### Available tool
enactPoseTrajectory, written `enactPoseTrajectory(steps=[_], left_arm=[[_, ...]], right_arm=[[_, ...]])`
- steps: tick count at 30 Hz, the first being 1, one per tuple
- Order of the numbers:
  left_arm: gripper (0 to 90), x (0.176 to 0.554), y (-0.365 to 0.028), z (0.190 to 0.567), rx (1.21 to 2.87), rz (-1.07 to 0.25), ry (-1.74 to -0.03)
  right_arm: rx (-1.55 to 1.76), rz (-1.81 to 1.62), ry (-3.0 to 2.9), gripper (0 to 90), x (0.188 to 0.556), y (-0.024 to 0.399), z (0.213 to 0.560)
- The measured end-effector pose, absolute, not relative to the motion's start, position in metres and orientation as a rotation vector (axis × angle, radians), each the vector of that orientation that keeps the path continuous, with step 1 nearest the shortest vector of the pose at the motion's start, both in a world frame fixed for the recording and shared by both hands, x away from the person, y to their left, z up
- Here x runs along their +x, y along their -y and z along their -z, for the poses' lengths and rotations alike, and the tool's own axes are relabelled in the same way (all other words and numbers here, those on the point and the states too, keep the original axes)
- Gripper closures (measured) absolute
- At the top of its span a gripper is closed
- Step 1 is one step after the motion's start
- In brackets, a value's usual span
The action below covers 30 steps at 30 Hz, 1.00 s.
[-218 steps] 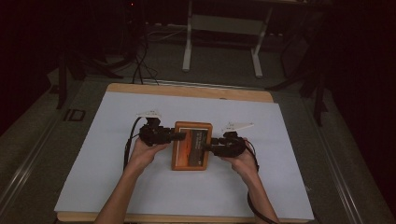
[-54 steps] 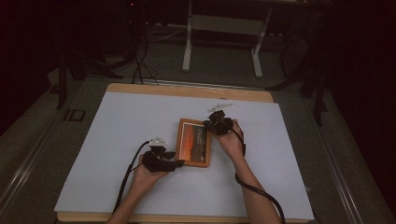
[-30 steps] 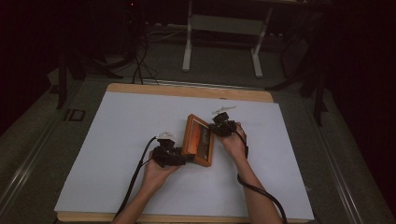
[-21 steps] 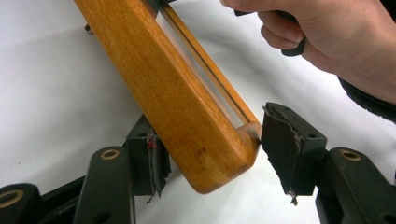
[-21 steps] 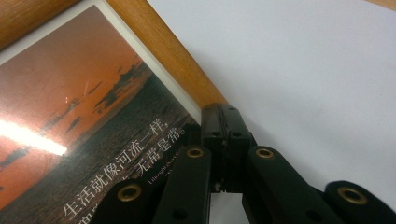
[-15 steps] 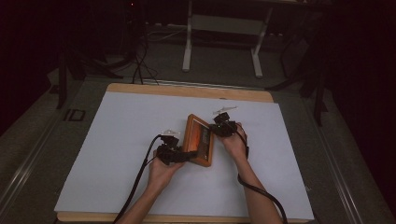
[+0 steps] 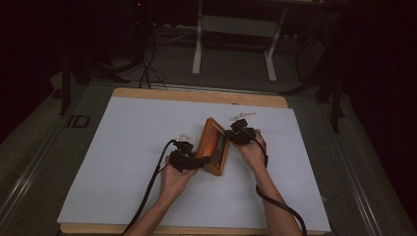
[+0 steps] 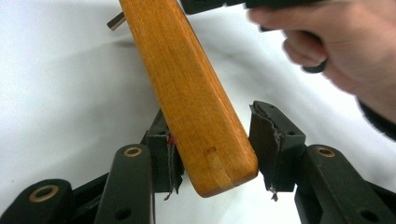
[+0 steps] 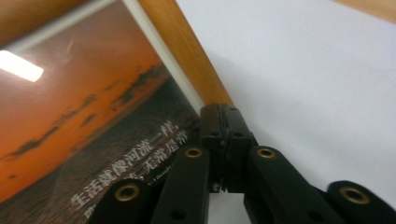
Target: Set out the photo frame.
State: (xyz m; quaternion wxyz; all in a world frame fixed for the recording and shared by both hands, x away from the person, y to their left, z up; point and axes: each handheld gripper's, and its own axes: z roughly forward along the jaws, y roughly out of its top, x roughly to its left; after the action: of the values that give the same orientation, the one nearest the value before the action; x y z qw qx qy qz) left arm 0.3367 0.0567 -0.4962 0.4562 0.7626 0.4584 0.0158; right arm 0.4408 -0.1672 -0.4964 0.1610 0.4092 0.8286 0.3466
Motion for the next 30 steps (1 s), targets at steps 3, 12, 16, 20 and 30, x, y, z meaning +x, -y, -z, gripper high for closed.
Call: enactPoseTrajectory(steps=[3,12,16,20,30], left_arm=[[55.4,0.334,-0.054,0.494,1.889,-0.062,-1.123],[59.7,0.333,-0.049,0.492,1.894,-0.066,-1.091],[63.1,0.33,-0.045,0.49,1.89,-0.073,-1.063],[65.4,0.329,-0.042,0.489,1.888,-0.08,-1.051],[69.0,0.327,-0.032,0.485,1.882,-0.1,-0.982]], right_arm=[[1.14,-1.023,-2.339,81.8,0.433,0.177,0.485],[1.063,-1.15,-2.322,64.7,0.415,0.203,0.453],[1.062,-1.231,-2.296,62.1,0.404,0.213,0.445],[1.052,-1.261,-2.268,61.2,0.394,0.221,0.439],[0.975,-1.246,-2.297,53.5,0.373,0.24,0.426]])
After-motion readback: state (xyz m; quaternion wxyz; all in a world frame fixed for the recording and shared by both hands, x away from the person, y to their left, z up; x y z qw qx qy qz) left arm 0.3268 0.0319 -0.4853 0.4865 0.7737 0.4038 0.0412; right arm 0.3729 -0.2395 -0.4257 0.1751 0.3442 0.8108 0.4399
